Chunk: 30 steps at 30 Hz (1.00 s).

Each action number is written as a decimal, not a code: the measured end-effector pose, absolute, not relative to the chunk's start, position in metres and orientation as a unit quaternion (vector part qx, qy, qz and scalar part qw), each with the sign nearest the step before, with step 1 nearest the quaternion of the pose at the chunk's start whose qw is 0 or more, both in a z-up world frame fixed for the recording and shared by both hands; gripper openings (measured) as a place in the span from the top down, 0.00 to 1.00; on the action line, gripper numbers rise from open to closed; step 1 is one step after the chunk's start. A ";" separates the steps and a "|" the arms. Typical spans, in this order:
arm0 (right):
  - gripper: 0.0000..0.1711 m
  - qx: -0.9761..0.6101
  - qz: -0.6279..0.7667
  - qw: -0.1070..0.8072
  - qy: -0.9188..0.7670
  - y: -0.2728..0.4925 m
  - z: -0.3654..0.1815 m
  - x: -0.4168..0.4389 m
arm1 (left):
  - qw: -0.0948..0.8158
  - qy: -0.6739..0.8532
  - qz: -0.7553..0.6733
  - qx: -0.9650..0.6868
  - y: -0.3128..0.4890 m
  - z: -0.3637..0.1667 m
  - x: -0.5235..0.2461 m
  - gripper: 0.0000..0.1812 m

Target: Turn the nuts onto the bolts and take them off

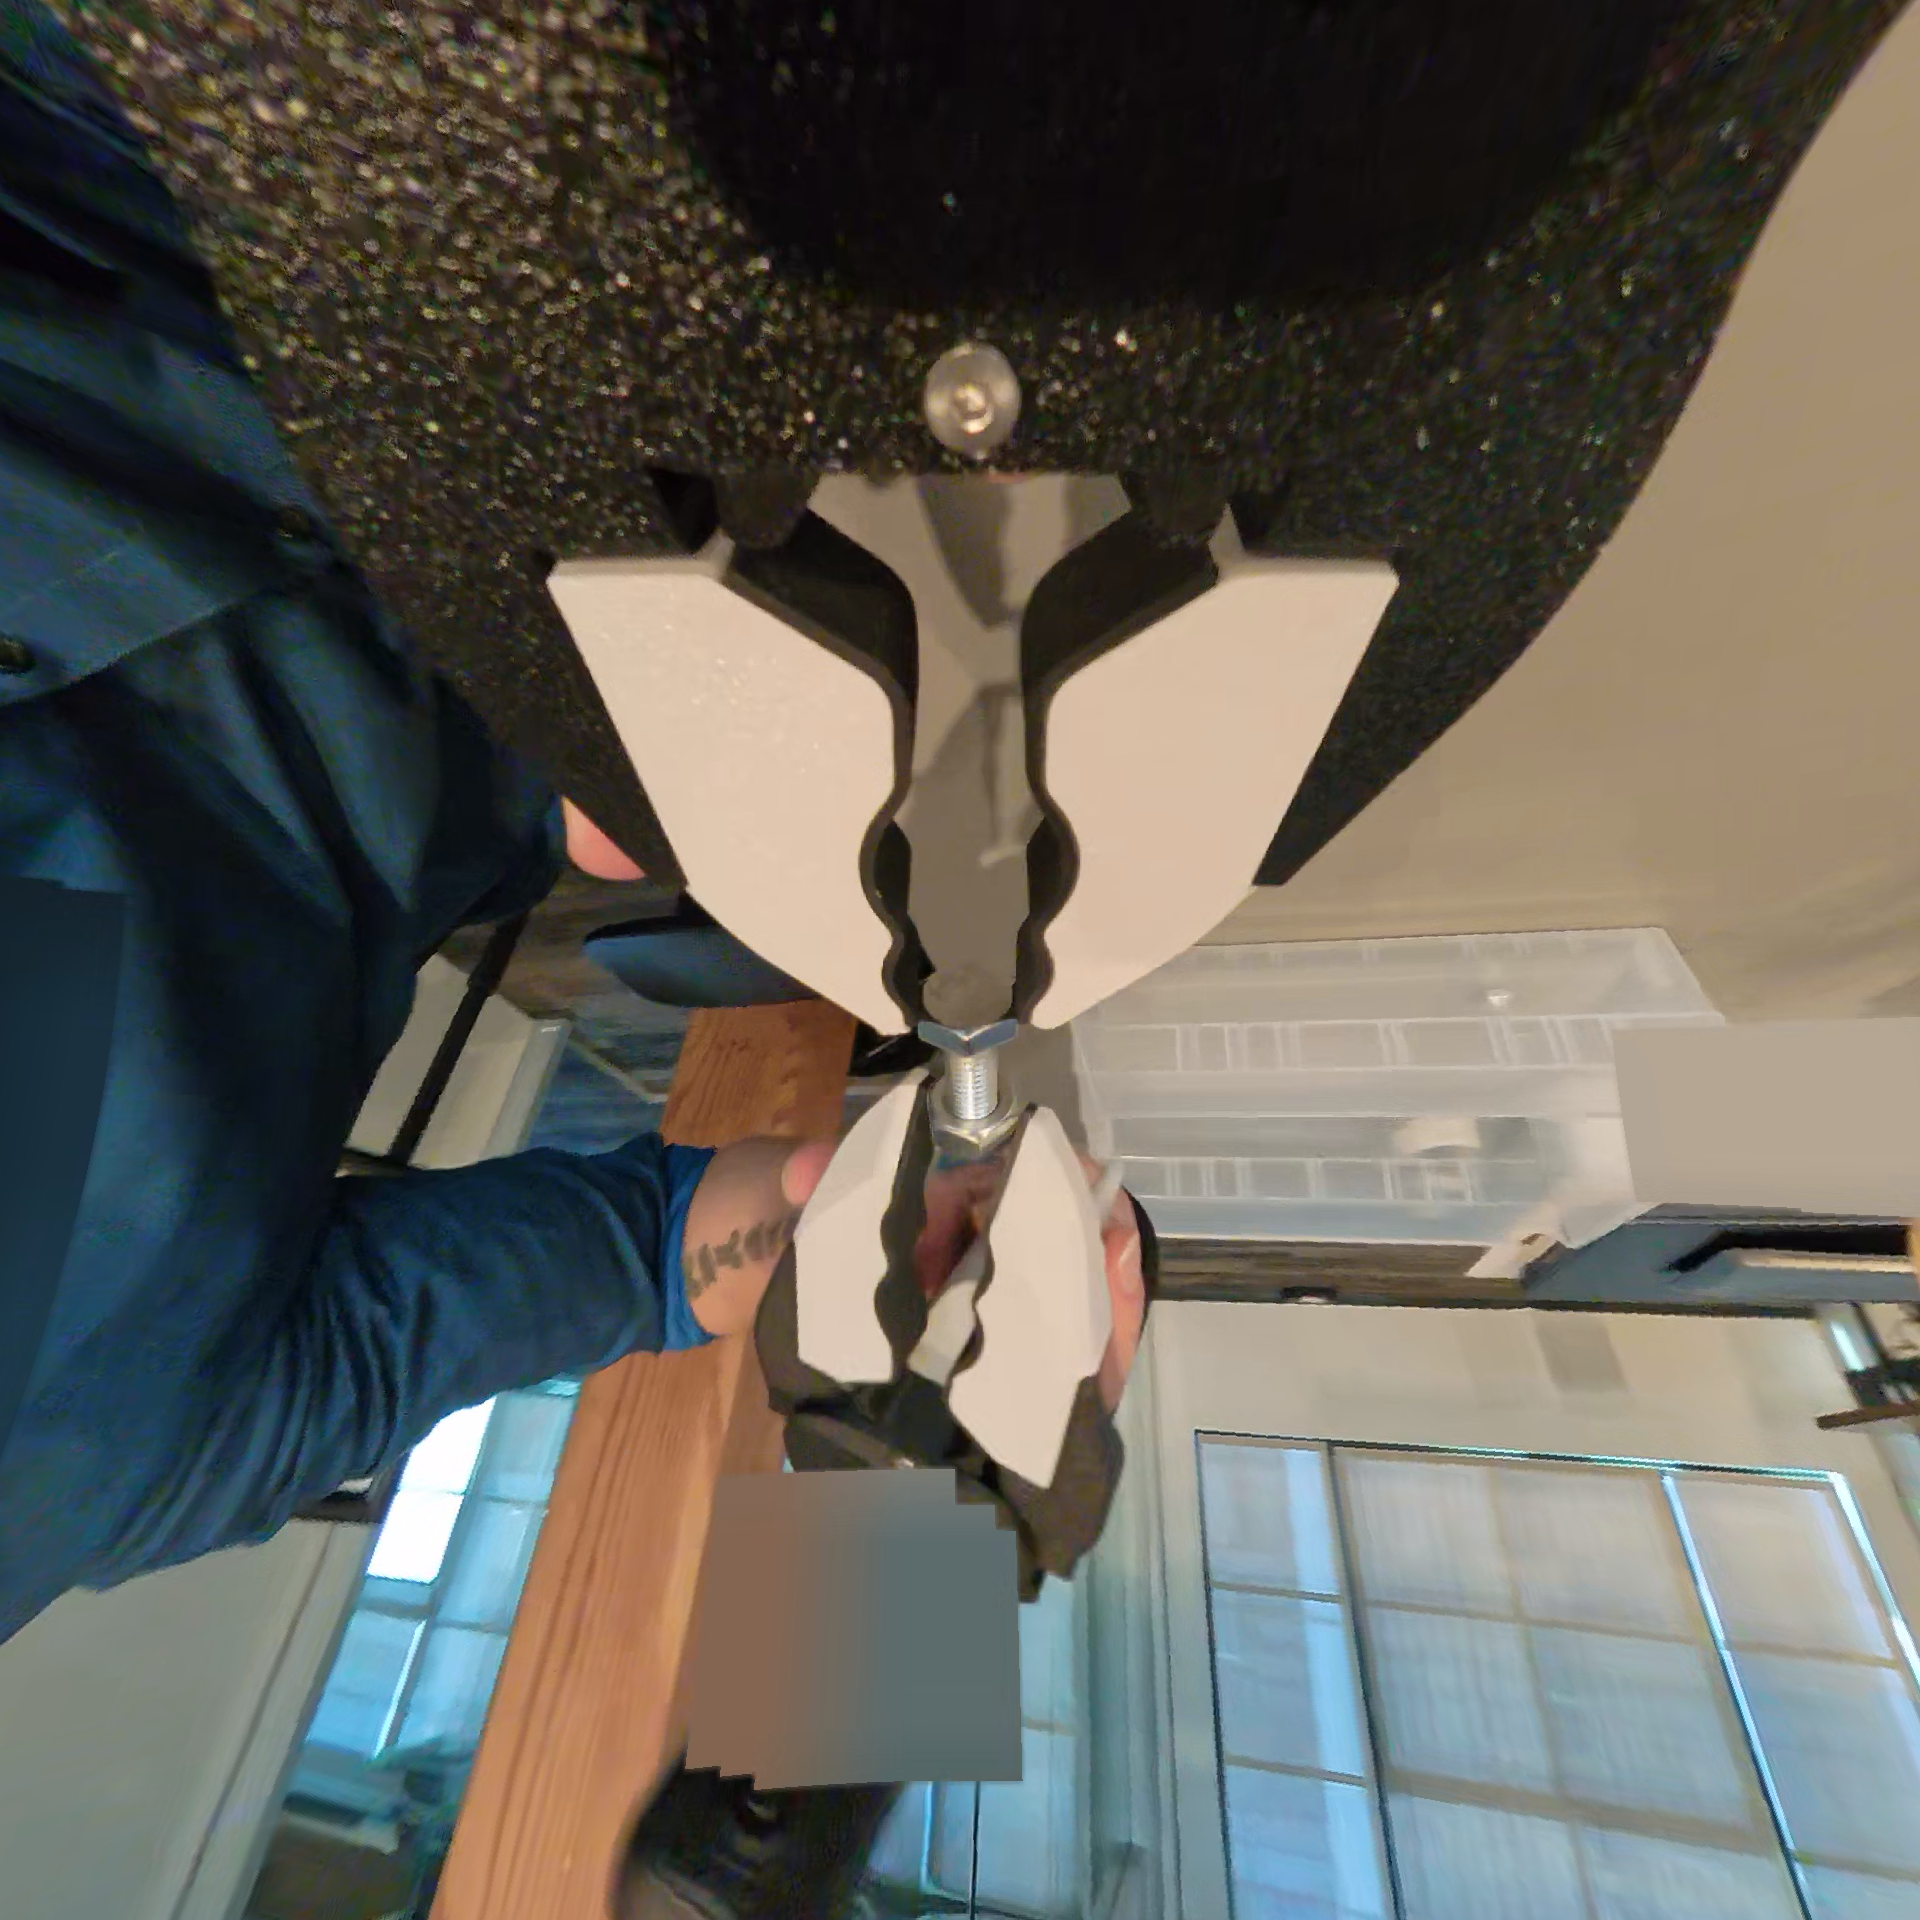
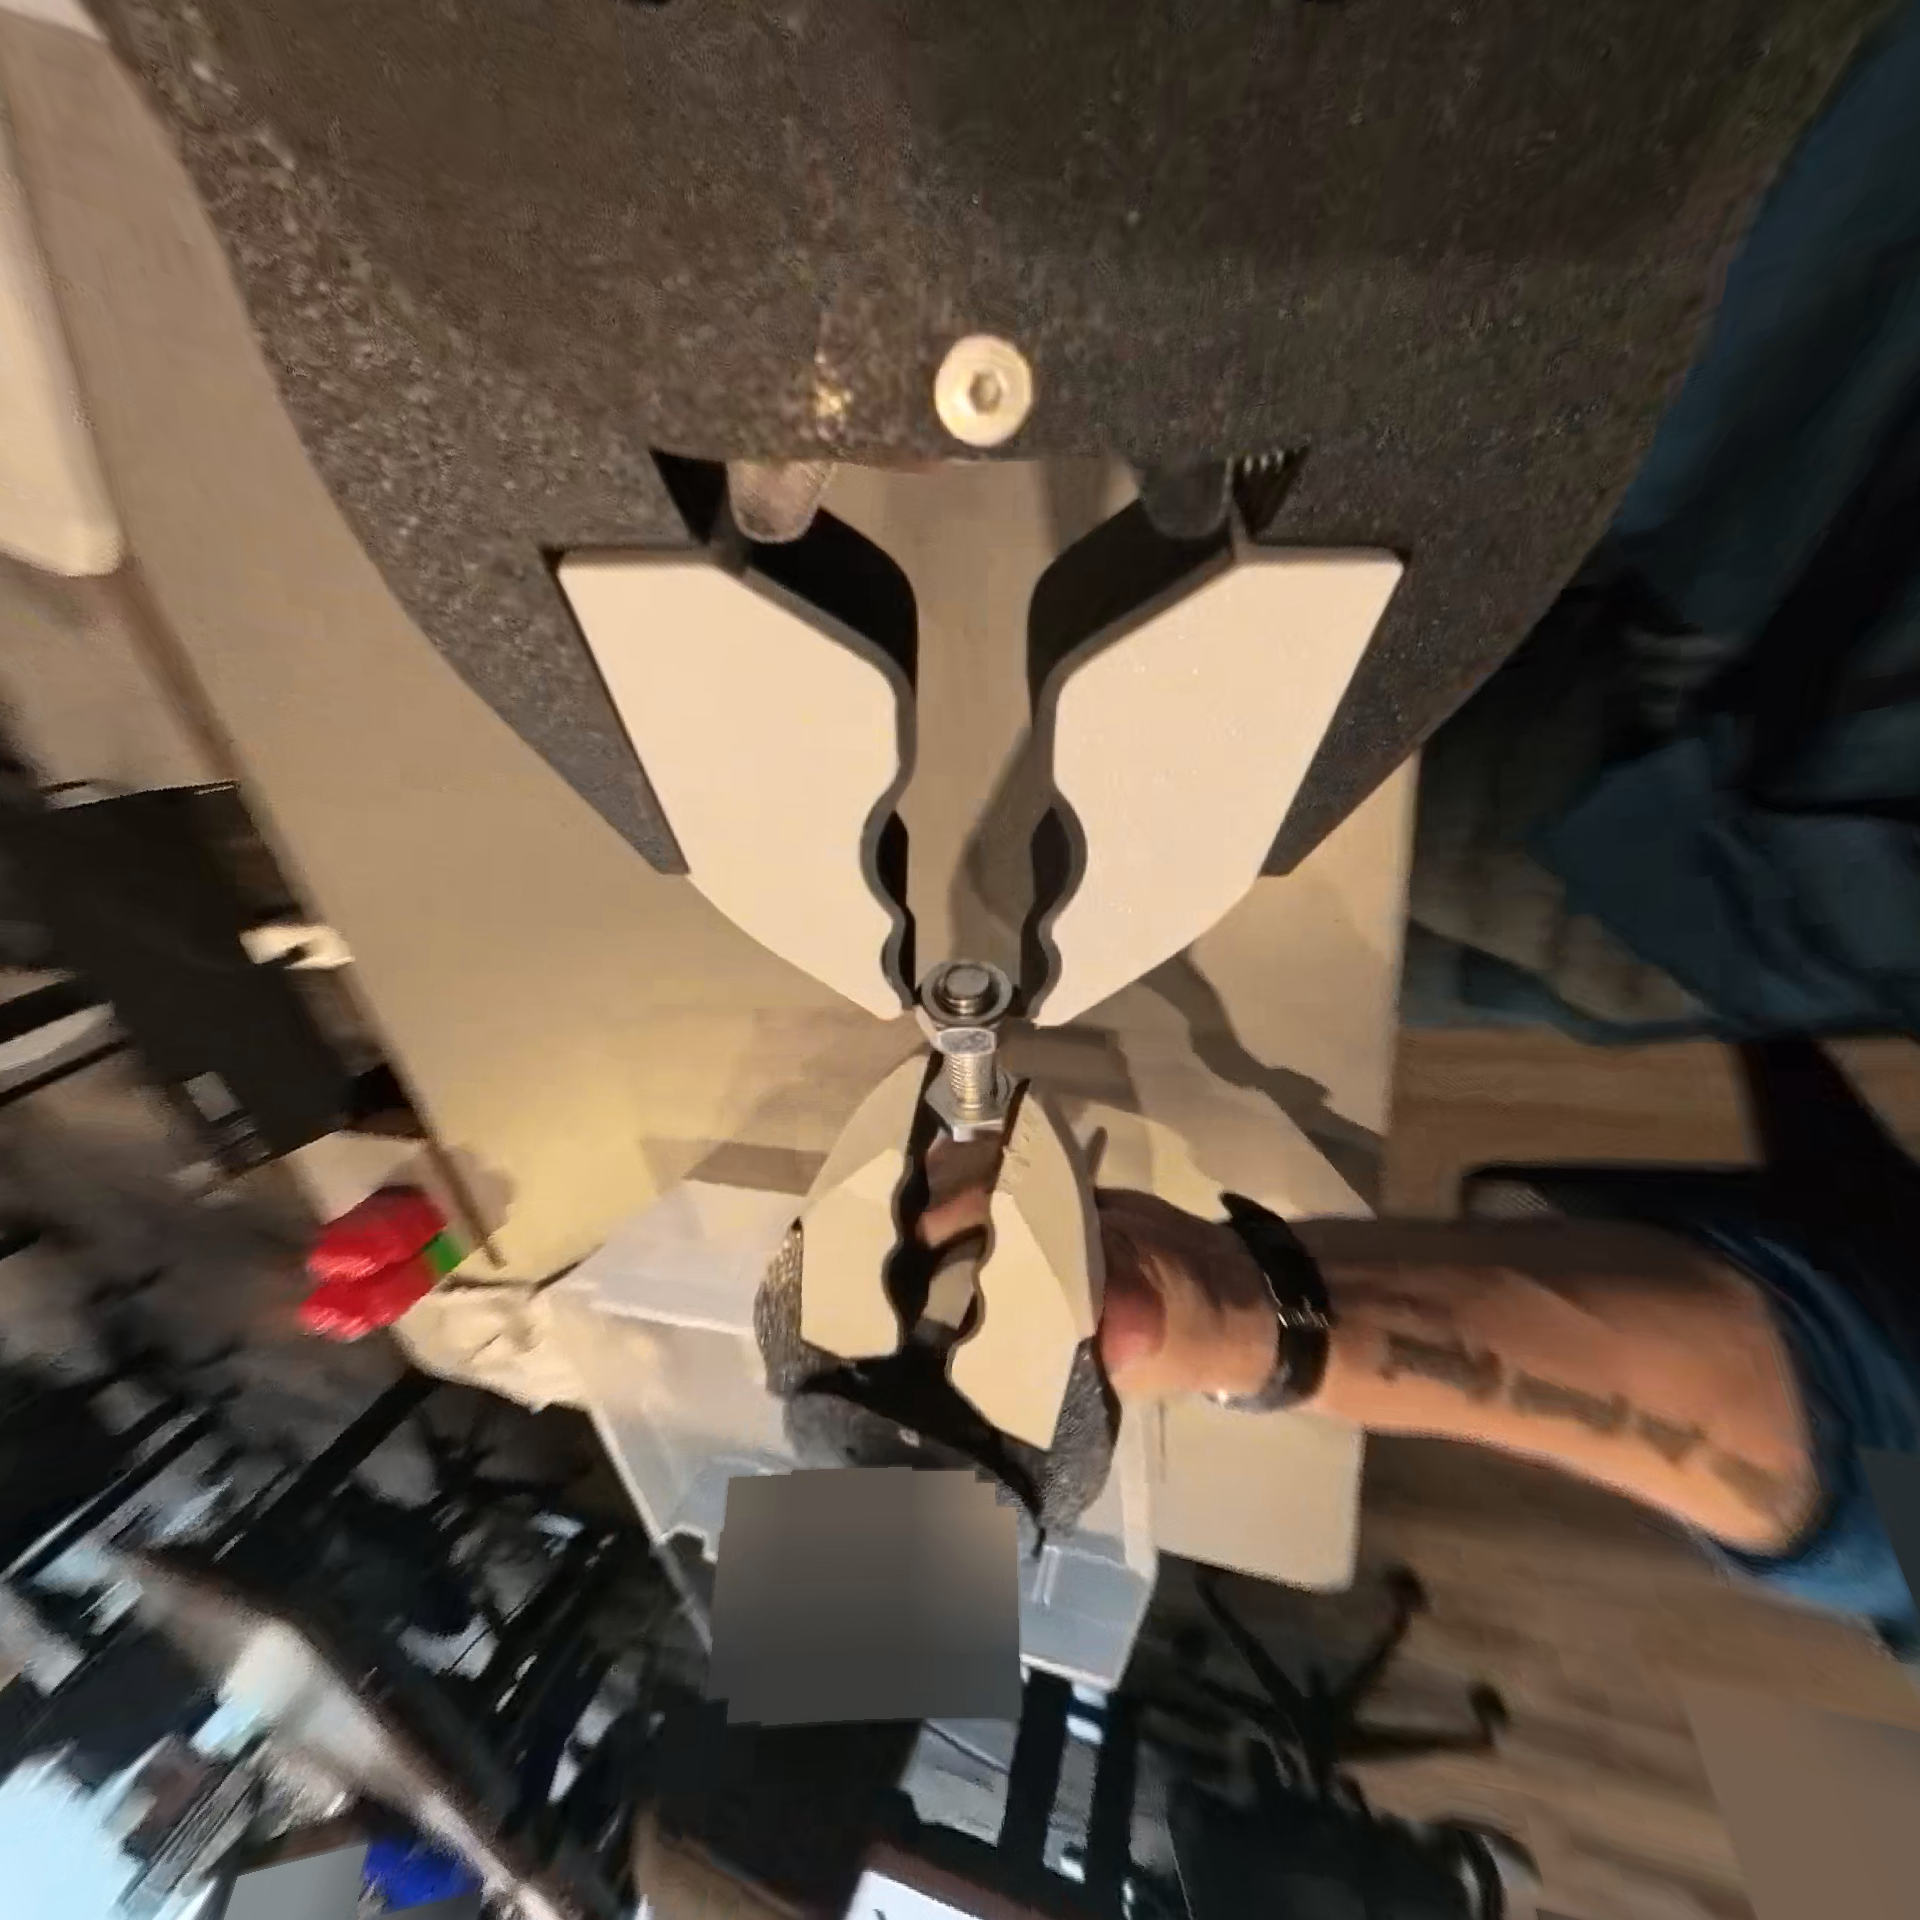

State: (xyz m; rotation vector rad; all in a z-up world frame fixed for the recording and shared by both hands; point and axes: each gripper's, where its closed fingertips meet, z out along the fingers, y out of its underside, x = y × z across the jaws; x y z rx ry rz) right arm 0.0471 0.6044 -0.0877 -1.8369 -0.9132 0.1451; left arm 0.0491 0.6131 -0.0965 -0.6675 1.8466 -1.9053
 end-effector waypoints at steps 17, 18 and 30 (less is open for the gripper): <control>0.78 -0.737 0.578 0.346 -0.052 0.601 -0.087 0.048 | 0.291 0.698 -0.612 -0.234 0.610 -0.095 0.050 0.91; 0.77 -0.747 0.541 0.380 -0.074 0.604 -0.085 0.051 | 0.286 0.692 -0.619 -0.238 0.611 -0.094 0.051 0.91; 0.79 -0.696 -0.117 0.551 -0.446 0.609 -0.079 0.051 | 0.199 0.627 -0.710 -0.252 0.623 -0.086 0.048 0.91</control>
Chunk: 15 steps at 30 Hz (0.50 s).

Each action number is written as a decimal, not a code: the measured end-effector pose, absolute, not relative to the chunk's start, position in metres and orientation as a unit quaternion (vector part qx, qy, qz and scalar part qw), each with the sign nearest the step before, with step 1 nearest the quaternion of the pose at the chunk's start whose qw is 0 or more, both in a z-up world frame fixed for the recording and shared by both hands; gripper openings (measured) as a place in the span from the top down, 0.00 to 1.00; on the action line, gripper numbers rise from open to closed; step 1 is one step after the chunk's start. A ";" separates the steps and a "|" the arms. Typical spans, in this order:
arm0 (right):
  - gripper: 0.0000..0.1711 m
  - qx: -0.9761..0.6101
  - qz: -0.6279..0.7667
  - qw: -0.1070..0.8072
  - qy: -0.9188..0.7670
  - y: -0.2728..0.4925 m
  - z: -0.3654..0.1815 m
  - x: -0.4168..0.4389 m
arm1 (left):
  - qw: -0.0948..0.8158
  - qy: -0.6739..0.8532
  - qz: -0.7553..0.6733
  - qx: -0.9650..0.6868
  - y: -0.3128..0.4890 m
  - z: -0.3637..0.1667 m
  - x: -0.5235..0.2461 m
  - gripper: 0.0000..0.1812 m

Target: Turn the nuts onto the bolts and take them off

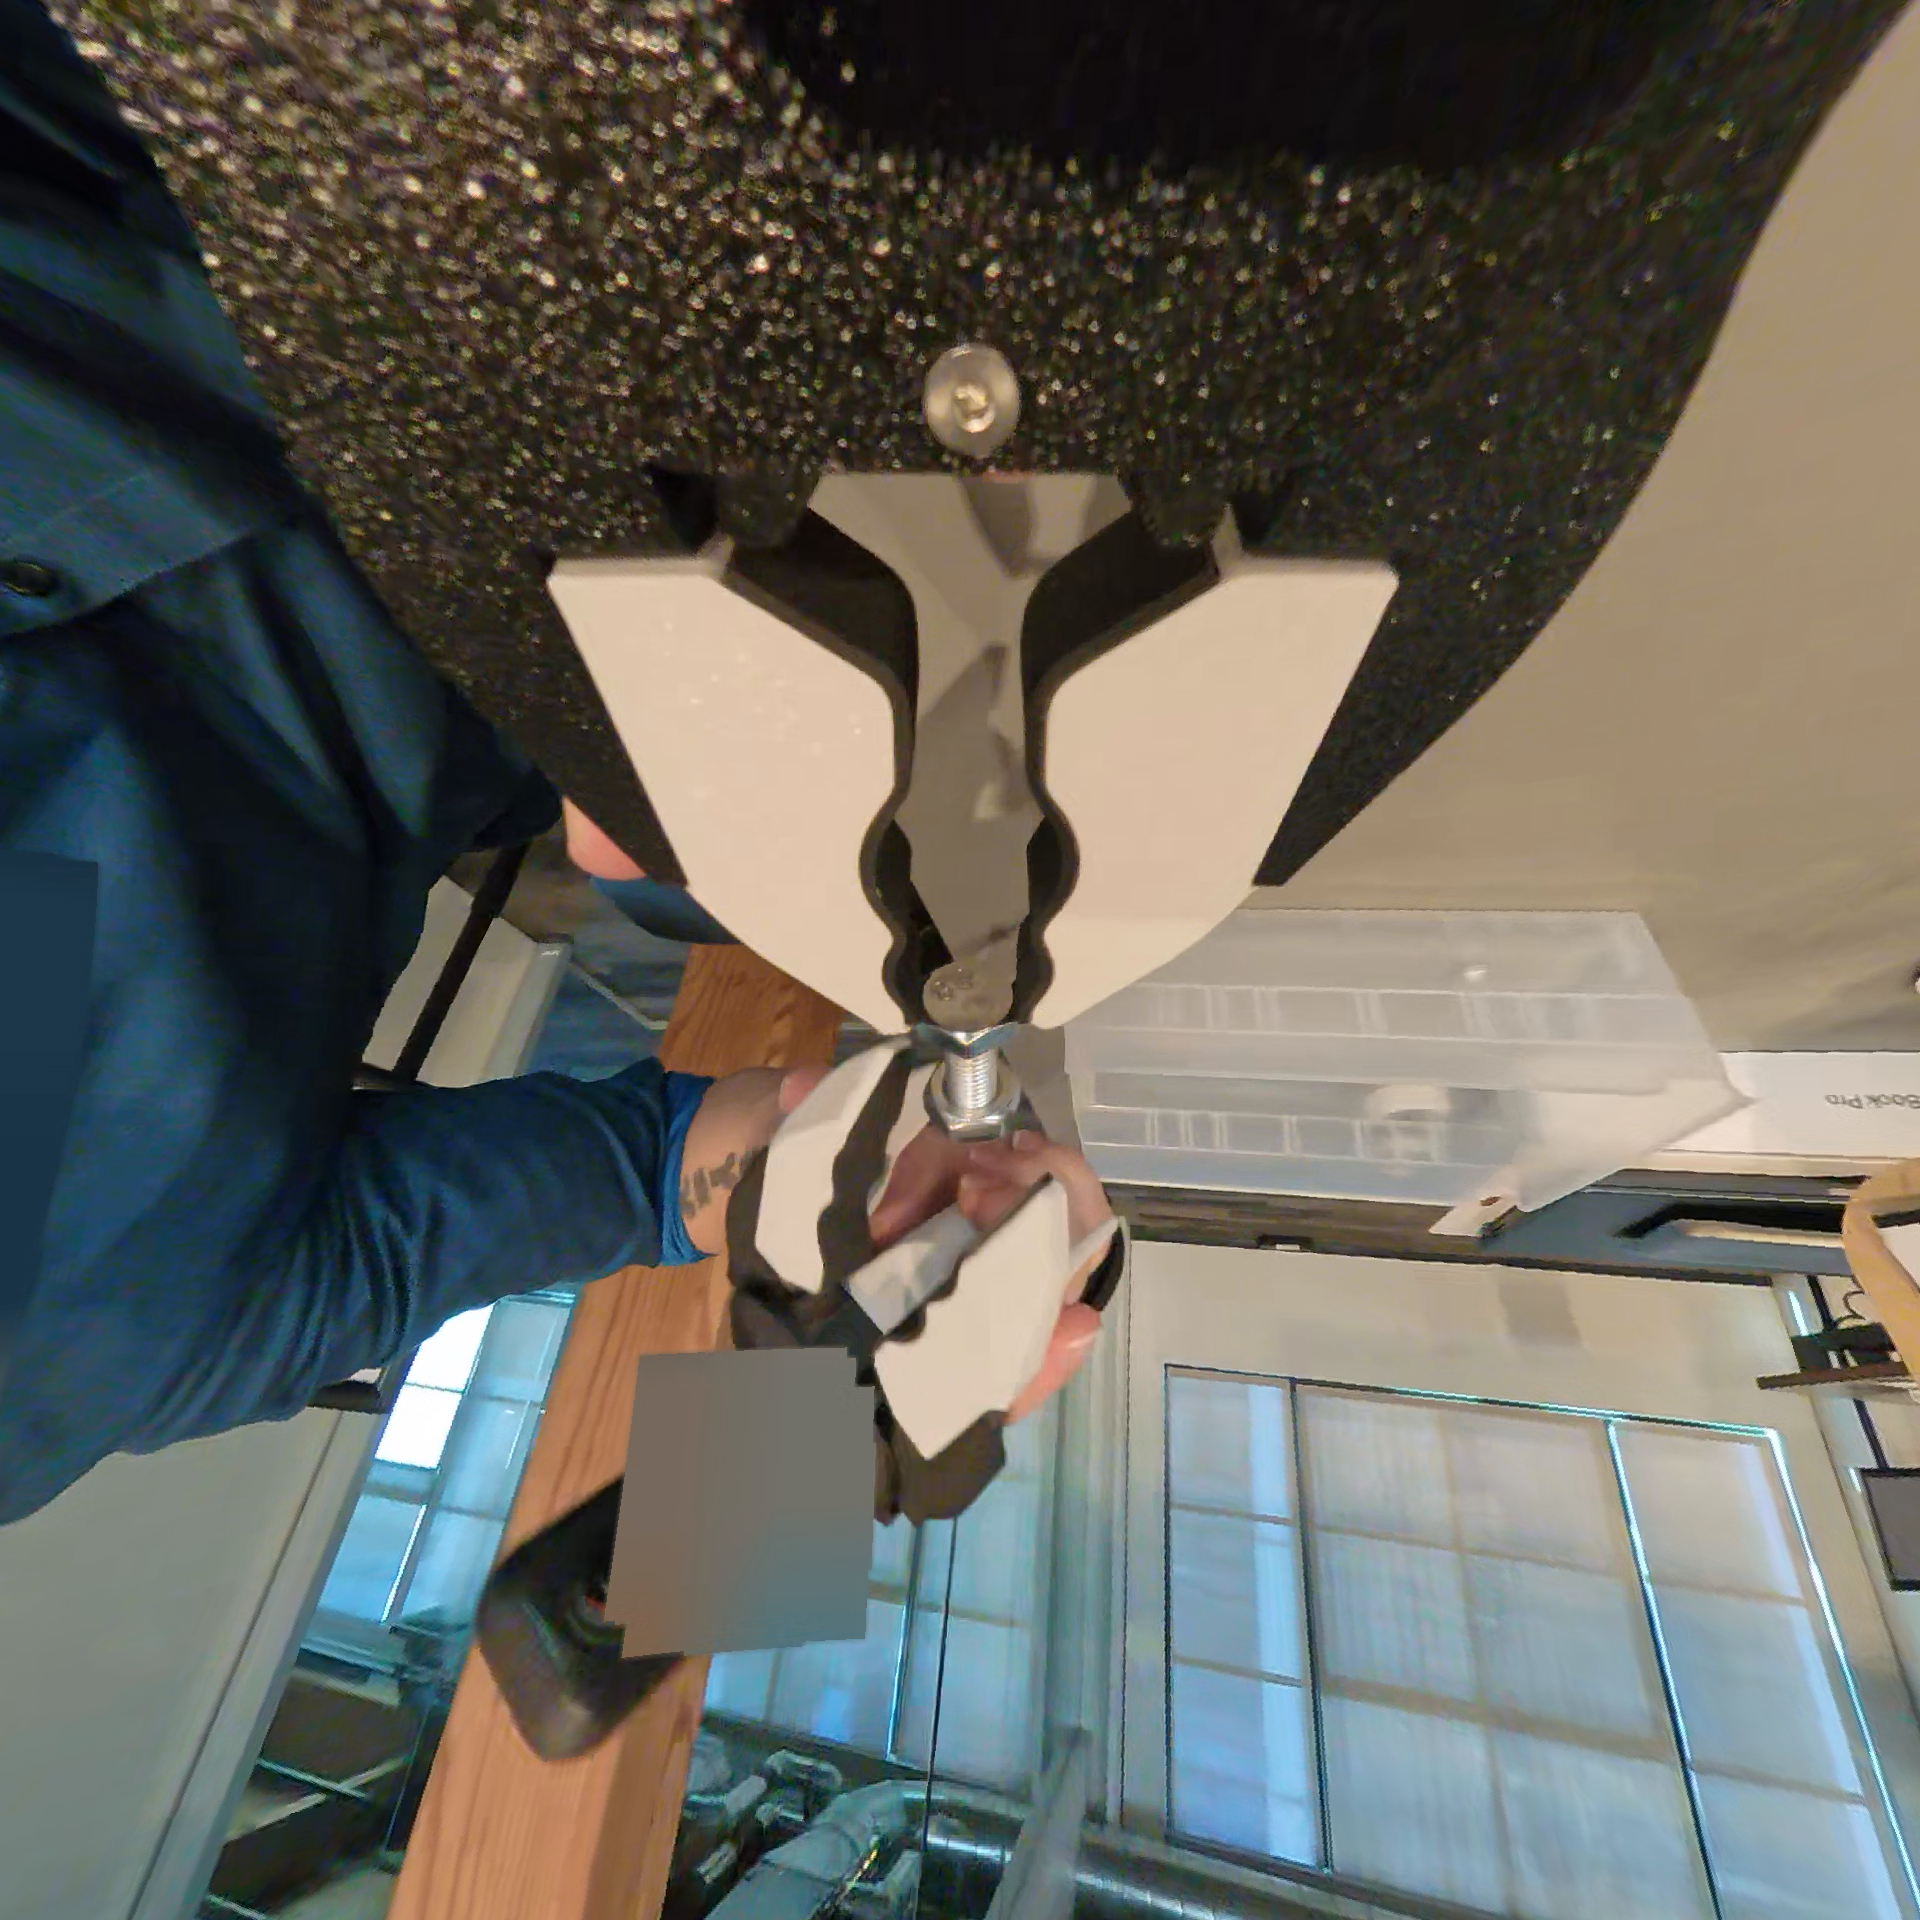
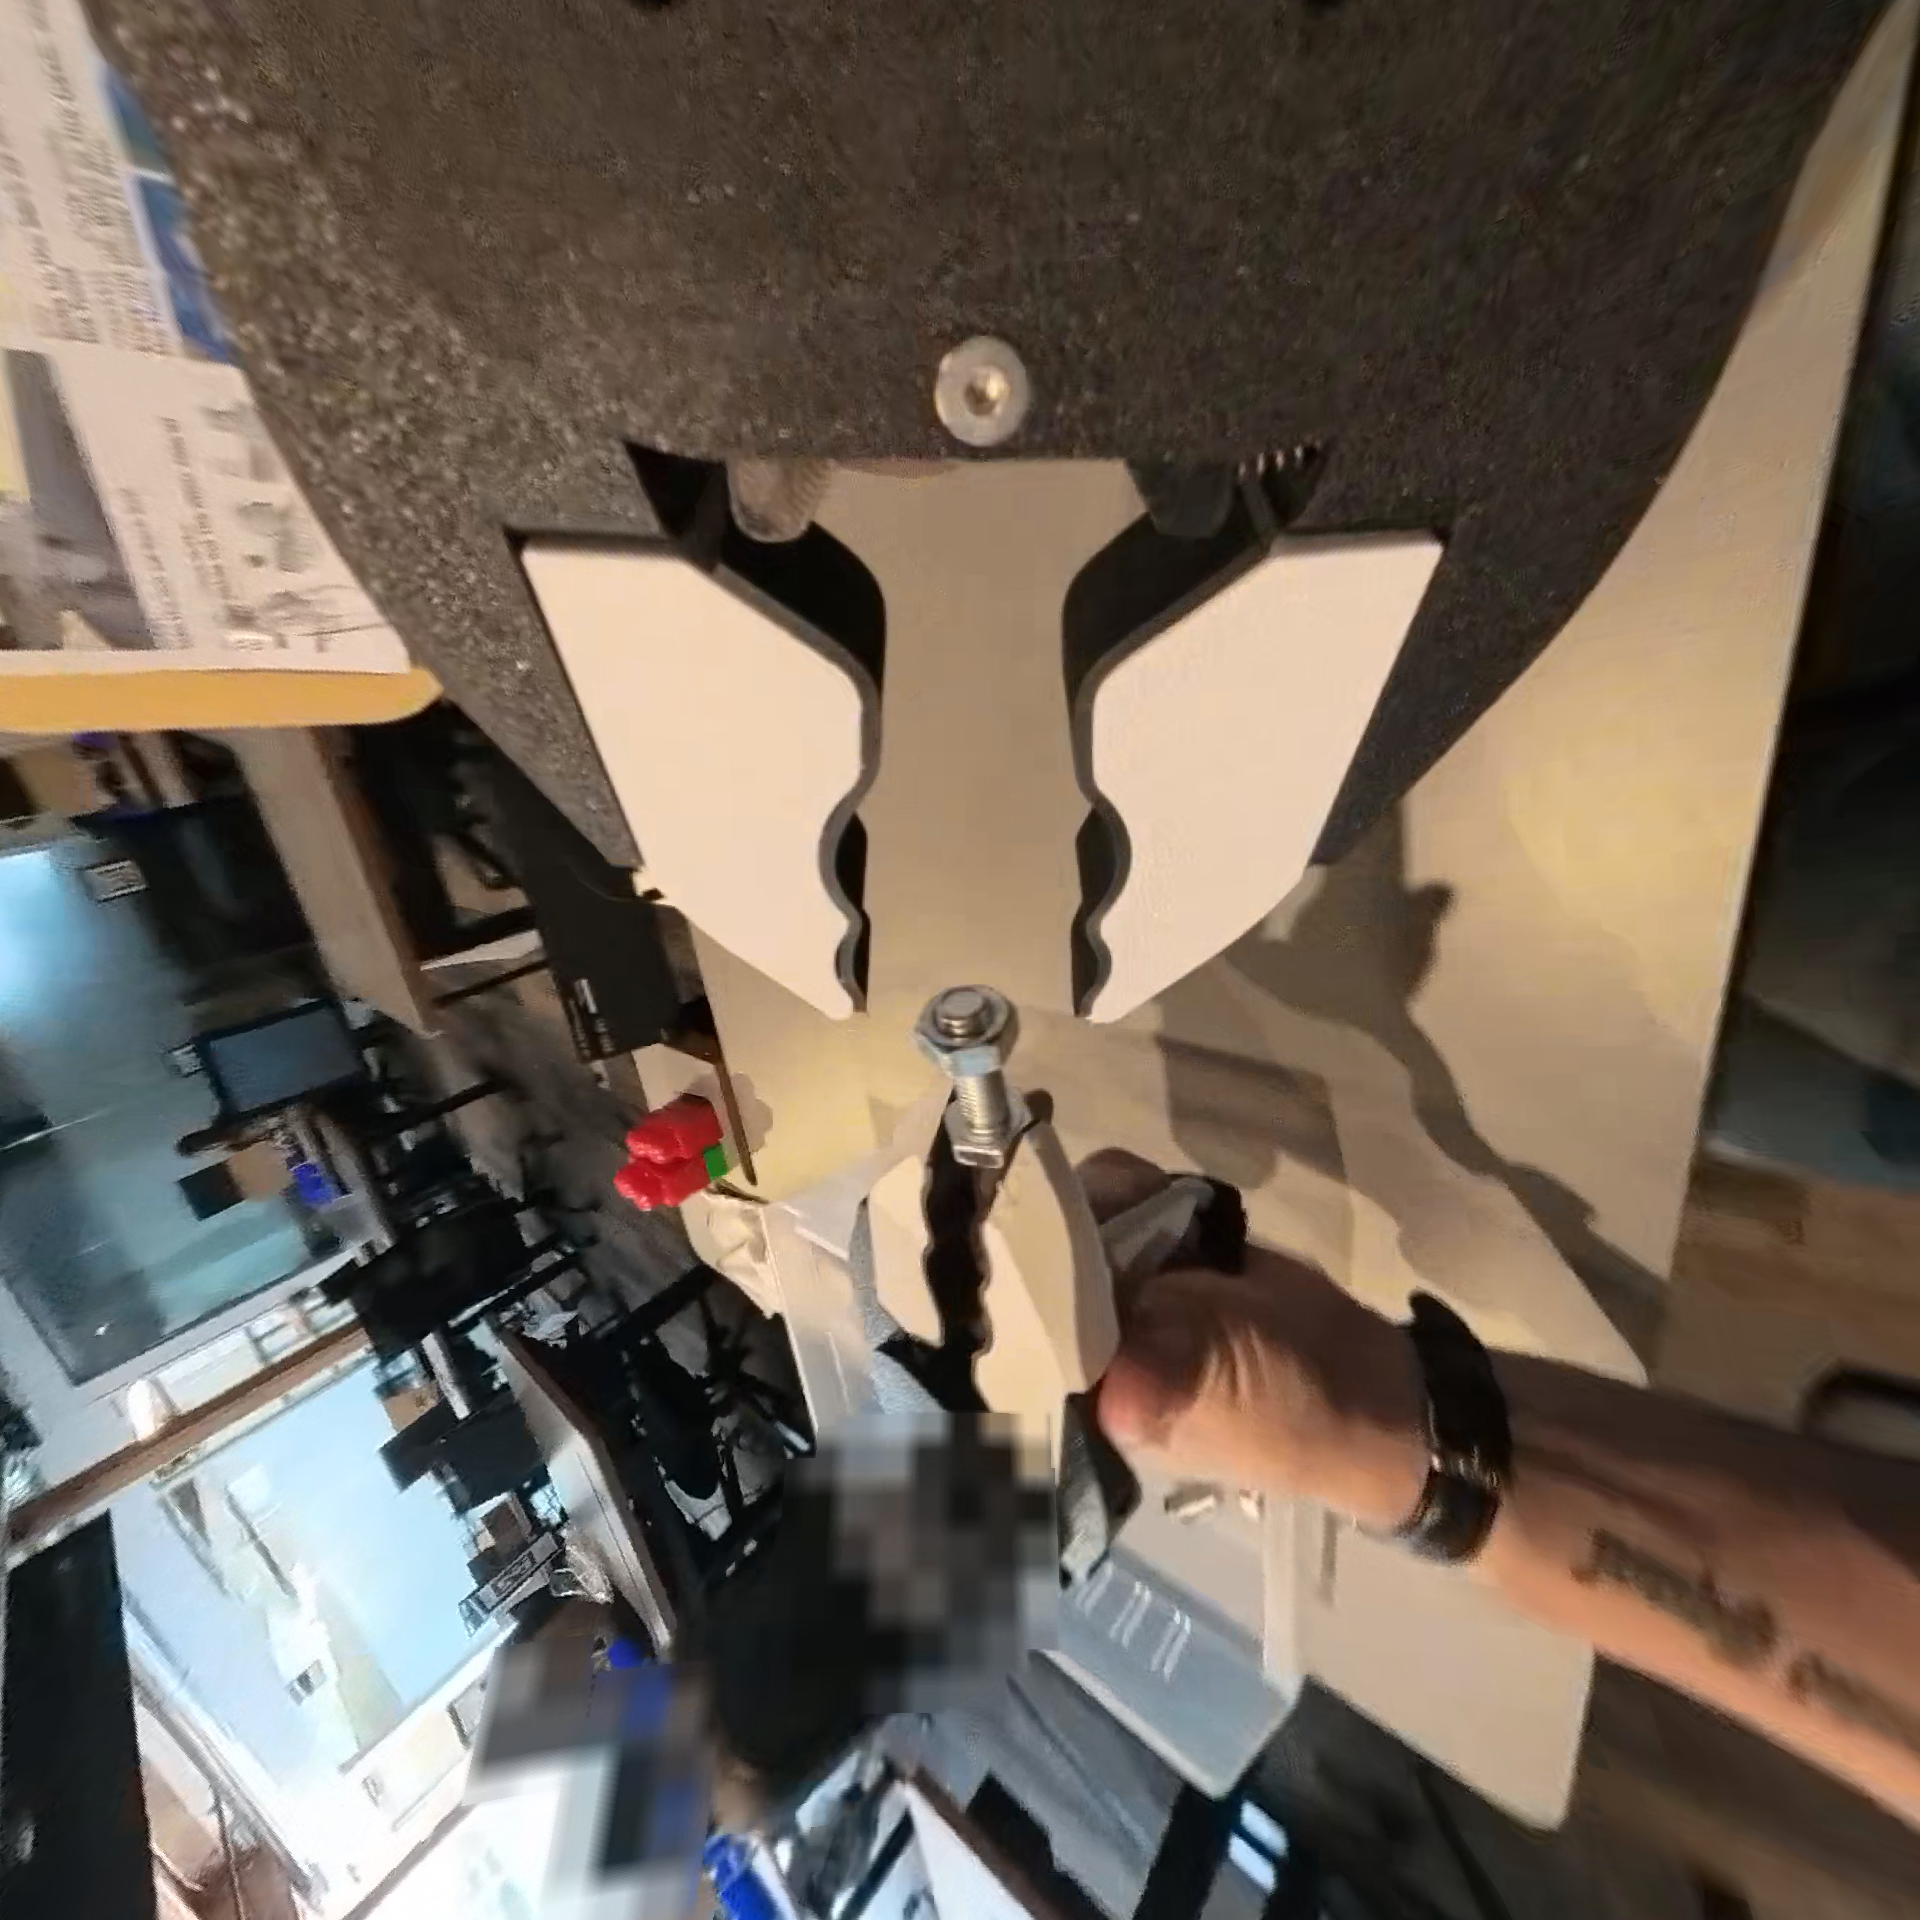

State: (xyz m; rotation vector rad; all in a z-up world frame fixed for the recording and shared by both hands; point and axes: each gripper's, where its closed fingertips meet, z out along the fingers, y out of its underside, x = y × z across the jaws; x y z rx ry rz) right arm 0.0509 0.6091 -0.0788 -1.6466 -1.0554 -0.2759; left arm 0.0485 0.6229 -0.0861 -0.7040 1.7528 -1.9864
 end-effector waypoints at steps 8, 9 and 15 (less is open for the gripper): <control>0.89 -0.708 -0.097 0.533 -0.453 0.612 -0.085 0.048 | 0.192 0.635 -0.705 -0.249 0.618 -0.089 0.048 0.91; 0.89 -0.717 -0.082 0.528 -0.447 0.611 -0.086 0.048 | 0.194 0.638 -0.702 -0.249 0.618 -0.089 0.049 0.91; 0.89 -0.815 0.131 0.461 -0.325 0.607 -0.092 0.052 | 0.242 0.672 -0.652 -0.255 0.618 -0.096 0.053 0.91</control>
